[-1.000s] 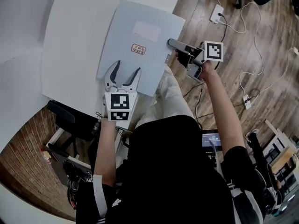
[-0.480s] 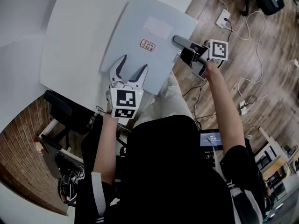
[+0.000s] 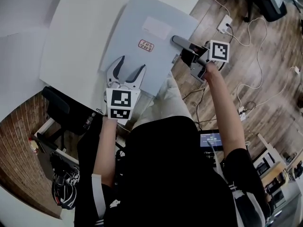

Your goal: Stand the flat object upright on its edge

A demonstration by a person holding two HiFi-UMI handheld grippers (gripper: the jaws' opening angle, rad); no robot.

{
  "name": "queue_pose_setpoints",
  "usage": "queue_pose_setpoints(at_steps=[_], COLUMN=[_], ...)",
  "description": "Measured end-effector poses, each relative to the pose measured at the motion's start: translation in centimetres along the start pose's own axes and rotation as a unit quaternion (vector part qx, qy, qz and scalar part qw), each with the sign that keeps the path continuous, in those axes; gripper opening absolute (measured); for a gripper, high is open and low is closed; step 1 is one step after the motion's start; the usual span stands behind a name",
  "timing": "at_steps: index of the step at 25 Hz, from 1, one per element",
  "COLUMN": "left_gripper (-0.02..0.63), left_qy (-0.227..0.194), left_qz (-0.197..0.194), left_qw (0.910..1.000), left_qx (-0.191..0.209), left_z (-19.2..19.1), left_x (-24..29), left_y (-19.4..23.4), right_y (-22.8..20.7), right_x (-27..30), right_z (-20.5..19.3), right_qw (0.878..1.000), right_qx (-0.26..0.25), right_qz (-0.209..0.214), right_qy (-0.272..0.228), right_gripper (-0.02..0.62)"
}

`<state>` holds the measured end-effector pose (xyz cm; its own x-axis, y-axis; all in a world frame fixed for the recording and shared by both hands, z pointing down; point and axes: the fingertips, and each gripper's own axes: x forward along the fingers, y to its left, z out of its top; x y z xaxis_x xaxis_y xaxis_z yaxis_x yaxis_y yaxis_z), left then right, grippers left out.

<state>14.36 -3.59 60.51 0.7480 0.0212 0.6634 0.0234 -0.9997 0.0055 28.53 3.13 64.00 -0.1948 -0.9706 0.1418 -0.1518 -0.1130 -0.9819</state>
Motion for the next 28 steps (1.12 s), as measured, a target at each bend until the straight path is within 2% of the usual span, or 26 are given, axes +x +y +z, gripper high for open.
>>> queue_pose_setpoints(at_steps=[6,14,18,23,28], left_gripper=[0.319,0.319,0.318,0.318,0.308], left_qy=[-0.019,-0.055,-0.069,-0.074,-0.083], left_qz=[0.012,0.028,0.041,0.069,0.101], left_qw=[0.9997,0.9981,0.9964,0.9943,0.9903], left_qx=[0.006,-0.011,-0.027,-0.034,-0.046], left_z=[1.8,5.0,5.9,6.9,7.1], left_x=[-1.5,-3.7,-5.3,-7.0,-9.0], left_y=[0.4,1.5,2.2,3.2,4.7], right_y=[2.7,7.8,10.6,12.4,14.9], right_x=[0.9,2.2,3.8,5.4,7.9], right_z=[0.6,0.6,0.2,-1.2,-2.2], right_qw=[0.999,0.993,0.988,0.980,0.966], right_qx=[-0.034,-0.115,-0.157,-0.195,-0.253], right_qz=[-0.017,-0.026,-0.016,-0.028,-0.021], right_qy=[-0.012,-0.013,-0.004,0.019,0.041], right_gripper=[0.287,0.287,0.287,0.287,0.287])
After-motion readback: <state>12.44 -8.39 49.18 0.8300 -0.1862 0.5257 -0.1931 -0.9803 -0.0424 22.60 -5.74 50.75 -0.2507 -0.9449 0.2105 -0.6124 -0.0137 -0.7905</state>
